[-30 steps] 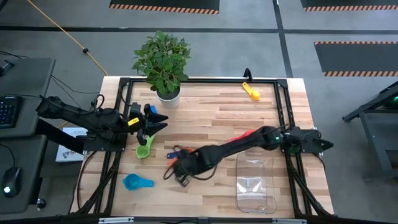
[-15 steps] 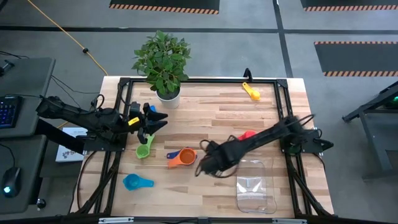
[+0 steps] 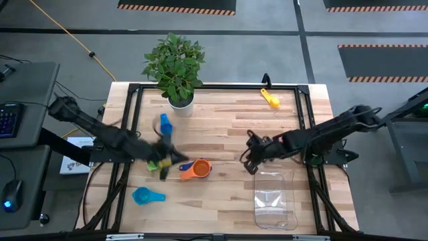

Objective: Nest measuring cups in basket
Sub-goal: Stack the orange measuring cup on top of the dark blue measuring cup

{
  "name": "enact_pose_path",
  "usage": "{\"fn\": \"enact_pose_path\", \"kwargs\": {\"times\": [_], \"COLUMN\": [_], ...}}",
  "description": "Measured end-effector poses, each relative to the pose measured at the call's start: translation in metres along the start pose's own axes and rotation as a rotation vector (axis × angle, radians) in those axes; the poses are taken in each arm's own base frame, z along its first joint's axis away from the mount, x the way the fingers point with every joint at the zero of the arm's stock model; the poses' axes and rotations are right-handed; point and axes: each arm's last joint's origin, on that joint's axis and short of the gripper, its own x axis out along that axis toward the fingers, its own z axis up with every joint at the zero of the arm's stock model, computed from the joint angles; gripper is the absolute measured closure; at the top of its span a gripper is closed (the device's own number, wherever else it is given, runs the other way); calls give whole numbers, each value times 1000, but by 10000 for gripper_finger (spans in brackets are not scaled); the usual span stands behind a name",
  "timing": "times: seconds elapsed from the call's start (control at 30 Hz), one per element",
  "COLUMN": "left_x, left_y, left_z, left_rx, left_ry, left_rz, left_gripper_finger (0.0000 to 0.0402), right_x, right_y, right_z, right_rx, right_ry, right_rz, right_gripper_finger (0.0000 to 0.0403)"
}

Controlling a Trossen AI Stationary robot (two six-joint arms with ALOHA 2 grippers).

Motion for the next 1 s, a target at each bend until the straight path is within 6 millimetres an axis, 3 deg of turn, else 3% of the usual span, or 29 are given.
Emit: {"fn": "enact_pose_path", "kwargs": {"times": [0.2, 0.43, 0.67, 1.0], "left_x": [41, 83, 99, 94], "left_y": [-37, -39, -25, -5], "left_z": [-51, -104, -121, -127], "left_rx": [242, 296, 316, 429], "left_ry": [459, 633, 658, 742], "left_rz": [50, 95, 246, 434], "left_gripper_finger": [400, 401, 402, 401], "right_x": [0, 1, 2, 3], "right_y": [-15, -21, -23, -12], "right_z": [6, 16, 22, 31], "right_rx": [33, 69, 92, 160], "right_ry": [-66, -114, -138, -217], "right_rz": [23, 4, 8, 131], "right_gripper_finger": [403, 403, 403, 403]}}
